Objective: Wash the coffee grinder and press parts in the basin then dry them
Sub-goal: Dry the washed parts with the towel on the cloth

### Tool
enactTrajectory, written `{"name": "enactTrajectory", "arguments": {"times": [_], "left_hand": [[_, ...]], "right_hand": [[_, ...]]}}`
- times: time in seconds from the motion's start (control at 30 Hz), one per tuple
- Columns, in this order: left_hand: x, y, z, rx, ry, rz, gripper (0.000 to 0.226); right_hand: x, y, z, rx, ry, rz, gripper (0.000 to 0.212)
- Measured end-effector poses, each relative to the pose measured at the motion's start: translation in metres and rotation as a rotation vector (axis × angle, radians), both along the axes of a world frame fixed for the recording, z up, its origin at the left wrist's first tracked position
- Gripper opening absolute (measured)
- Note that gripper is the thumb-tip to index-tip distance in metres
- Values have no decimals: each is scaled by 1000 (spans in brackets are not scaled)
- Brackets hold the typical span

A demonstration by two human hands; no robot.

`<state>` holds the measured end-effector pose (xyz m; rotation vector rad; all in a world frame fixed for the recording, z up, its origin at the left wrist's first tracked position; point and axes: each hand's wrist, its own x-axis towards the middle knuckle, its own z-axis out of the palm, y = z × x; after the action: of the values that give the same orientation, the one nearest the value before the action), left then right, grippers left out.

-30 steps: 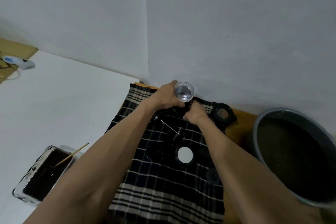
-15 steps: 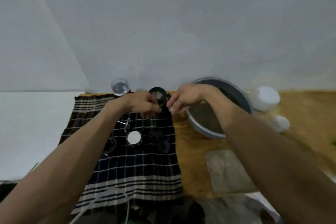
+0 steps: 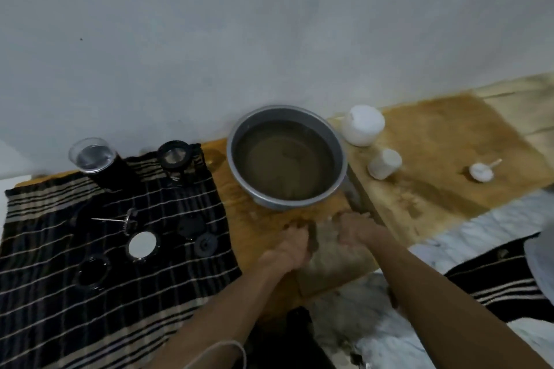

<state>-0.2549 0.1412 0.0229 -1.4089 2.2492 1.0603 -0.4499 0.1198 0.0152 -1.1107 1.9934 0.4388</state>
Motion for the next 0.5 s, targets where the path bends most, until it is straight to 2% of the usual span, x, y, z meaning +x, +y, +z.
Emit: {"name": "enactTrajectory", "arguments": {"times": [0.1,0.17,0.23,0.3,0.33,0.47,0.5], "left_hand": [[-24,9,-19,-140,-154,43,79],[-31,11,-35,-190,-218,43,73],[-32,9,-47,-227,-241,73,62],[-32,5,-51,-220,-227,109,55],[-32,4,-49,-203,-196,134,52],[-21,-1,-39,-20,25,345,35],[-16,-2,-33,28,63,386,33]], "right_hand": [[1,12,-23,-101,118,73,56],[-5,12,-38,-100,126,54,58],[-18,9,-58,-188,136,10,66],[-23,7,-58,-211,76,-11,75],[-22,11,-49,-207,51,-25,73],[-15,15,-19,-232,-74,-86,45],[-14,16,-6,-178,-135,-110,39]]}}
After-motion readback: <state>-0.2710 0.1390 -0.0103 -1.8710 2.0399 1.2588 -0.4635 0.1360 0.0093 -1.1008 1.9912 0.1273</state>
